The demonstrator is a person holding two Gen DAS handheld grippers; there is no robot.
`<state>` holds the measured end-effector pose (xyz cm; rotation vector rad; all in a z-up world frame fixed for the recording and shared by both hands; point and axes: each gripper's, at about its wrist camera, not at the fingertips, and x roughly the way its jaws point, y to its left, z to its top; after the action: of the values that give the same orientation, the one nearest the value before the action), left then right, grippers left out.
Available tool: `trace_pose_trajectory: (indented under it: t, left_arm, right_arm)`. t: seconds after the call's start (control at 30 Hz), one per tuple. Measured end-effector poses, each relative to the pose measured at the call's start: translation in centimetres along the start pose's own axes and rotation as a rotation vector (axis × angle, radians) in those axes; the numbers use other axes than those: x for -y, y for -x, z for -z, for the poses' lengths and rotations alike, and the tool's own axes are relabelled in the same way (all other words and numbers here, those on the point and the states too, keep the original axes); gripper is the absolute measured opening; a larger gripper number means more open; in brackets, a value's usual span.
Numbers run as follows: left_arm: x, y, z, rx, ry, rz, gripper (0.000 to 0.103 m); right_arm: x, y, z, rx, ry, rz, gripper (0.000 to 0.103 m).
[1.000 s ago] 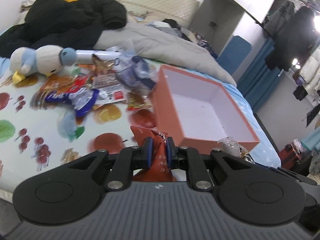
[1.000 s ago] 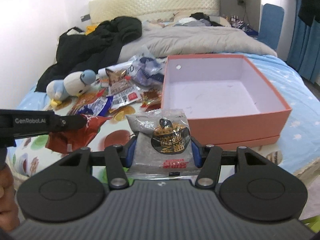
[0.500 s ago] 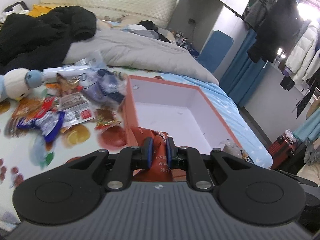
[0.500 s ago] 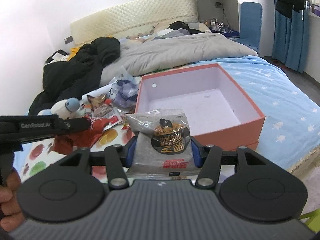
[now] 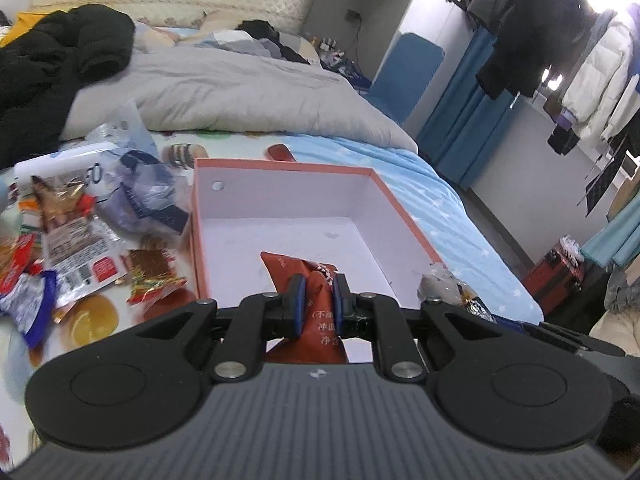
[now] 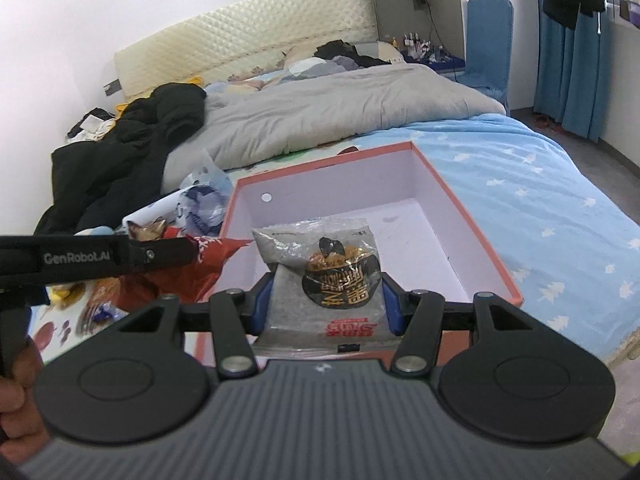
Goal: Organize snacks
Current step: 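Carry the red wrapper and clear bag with both tools over the pink box, then open both tools to drop the snacks into the pink box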
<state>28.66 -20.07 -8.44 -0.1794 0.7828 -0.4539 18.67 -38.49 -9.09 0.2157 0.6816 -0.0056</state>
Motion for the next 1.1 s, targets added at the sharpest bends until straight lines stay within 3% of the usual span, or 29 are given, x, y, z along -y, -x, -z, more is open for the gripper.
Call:
trace_pose_trajectory:
  t: [0.3, 0.57, 0.7, 1.1]
  left_arm:
    - [-1.3, -6.8, -1.6, -0.091, -0.013, 0.0, 0.017]
    - [-1.8, -8.6, -1.4, -0.117, -0.047, 0.003, 0.018]
    - [-1.7, -7.2, -1.5, -0.1, -0.049, -0.004, 0.035]
    - [-0.6, 2.3, -0.6, 0.004, -0.071, 0.002, 0.036]
  right_arm:
    - [1.9, -5.8, -1.1, -0.067, -0.008, 0.027, 0.057]
    - [2.9, -8.5, -0.7, -0.125, -0.03, 0.055, 0.058]
    - [2.9, -8.7, -0.8, -0.139, -0.037, 0.085, 0.067]
    - [0.5, -2.1, -0.5, -0.043, -0.035, 0.073, 0.068]
